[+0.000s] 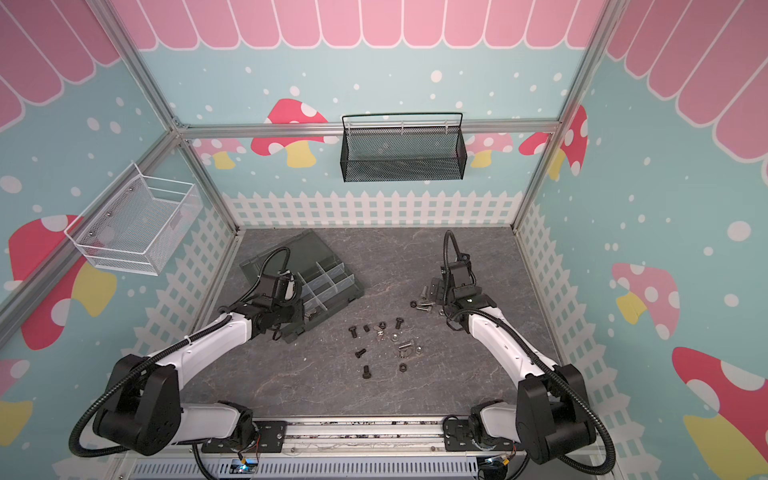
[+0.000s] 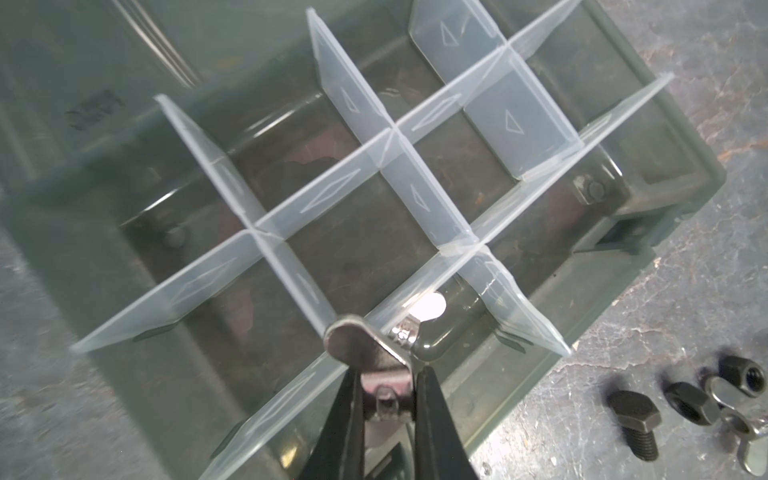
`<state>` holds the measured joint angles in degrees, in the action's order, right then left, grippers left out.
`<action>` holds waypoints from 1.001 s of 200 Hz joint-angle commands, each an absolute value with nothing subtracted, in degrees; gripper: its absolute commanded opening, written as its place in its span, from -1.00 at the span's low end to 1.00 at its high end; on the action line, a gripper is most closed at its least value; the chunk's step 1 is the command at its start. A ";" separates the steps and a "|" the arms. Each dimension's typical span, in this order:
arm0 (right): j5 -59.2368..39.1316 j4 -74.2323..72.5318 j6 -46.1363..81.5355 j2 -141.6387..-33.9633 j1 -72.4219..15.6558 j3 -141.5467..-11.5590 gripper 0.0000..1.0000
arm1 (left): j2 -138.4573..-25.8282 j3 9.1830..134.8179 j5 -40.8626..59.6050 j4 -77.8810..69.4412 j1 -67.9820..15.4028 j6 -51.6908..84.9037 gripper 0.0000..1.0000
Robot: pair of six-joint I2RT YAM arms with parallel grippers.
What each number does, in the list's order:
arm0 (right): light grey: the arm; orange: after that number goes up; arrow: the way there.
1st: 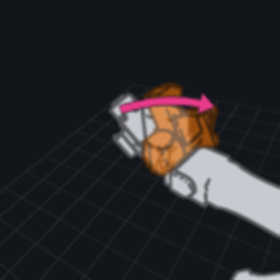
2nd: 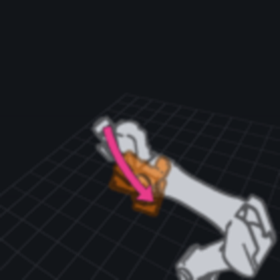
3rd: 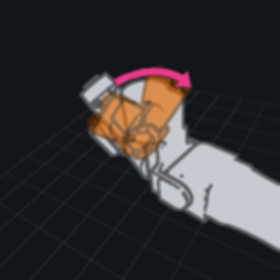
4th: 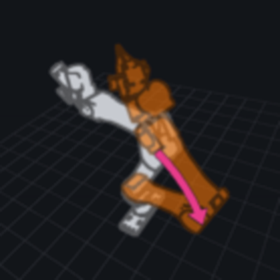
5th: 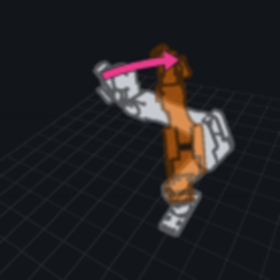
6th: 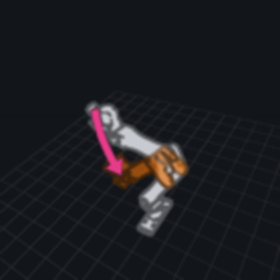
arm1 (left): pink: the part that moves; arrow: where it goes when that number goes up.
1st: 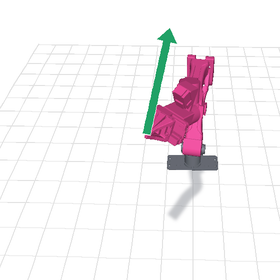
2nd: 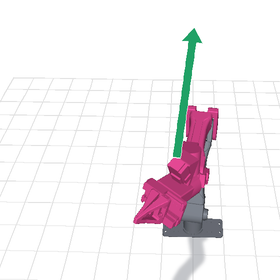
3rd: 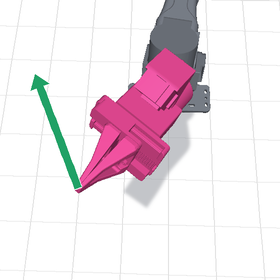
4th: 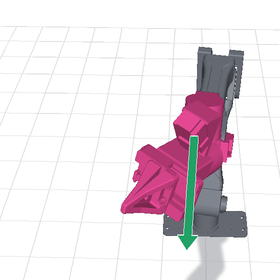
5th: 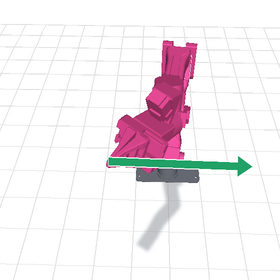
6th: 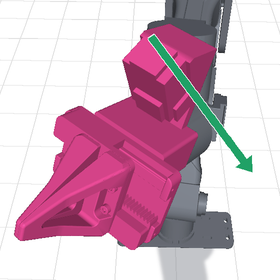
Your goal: Sort the screws and nuts into containers
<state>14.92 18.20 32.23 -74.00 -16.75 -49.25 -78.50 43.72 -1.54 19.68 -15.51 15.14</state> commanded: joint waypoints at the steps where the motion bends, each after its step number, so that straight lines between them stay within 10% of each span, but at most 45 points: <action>1: 10.06 23.41 34.22 -73.93 -17.94 -49.83 0.99 | -78.87 44.21 1.40 17.51 -15.38 12.57 -0.81; 200: 2.18 27.21 36.18 -83.53 -34.31 -51.70 0.20 | -68.00 41.69 3.22 20.56 -16.27 20.48 0.14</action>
